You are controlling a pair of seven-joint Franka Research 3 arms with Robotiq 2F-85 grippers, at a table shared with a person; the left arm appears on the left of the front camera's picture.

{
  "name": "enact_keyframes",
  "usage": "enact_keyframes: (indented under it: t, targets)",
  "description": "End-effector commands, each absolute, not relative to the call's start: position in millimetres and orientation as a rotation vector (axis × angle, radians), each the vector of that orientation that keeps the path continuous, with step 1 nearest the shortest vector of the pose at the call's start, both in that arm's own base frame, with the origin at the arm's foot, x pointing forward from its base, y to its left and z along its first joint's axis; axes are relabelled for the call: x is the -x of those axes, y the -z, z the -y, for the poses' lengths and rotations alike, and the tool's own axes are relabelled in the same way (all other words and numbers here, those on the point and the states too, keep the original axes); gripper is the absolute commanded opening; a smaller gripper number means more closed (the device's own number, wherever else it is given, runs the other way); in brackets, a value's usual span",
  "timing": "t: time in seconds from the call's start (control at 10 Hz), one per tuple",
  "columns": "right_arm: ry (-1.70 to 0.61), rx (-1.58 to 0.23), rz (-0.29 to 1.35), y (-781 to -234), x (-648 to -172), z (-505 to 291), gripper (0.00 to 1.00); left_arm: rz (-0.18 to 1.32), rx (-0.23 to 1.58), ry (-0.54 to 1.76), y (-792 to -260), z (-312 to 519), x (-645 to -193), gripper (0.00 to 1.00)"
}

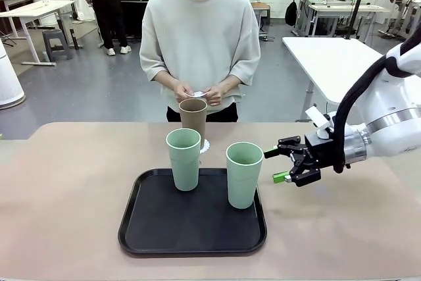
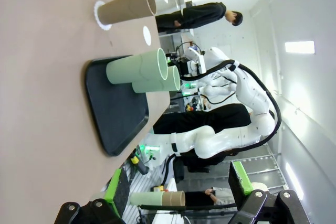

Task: Place coasters on the table and set cups on them.
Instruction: Take one Reusable plastic cup from the Flat Tray and place it on a coaster set by the human.

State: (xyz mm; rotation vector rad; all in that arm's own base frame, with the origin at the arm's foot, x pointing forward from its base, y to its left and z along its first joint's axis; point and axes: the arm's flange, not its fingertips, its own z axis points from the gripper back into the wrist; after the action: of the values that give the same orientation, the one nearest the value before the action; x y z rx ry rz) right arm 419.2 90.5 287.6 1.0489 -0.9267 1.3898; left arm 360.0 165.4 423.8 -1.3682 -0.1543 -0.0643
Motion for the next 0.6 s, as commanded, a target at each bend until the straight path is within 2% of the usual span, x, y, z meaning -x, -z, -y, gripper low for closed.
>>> enact_keyframes:
  t: [0.0,0.5]
  targets:
    - [-1.373,-1.052,0.900,-281,-423,-105,1.00,0.157,1.367,0.058,-426,-167,-359,1.00]
    - [-1.404,-1.101,0.872,-270,-423,-117,1.00,0.157,1.367,0.058,-426,-167,-359,1.00]
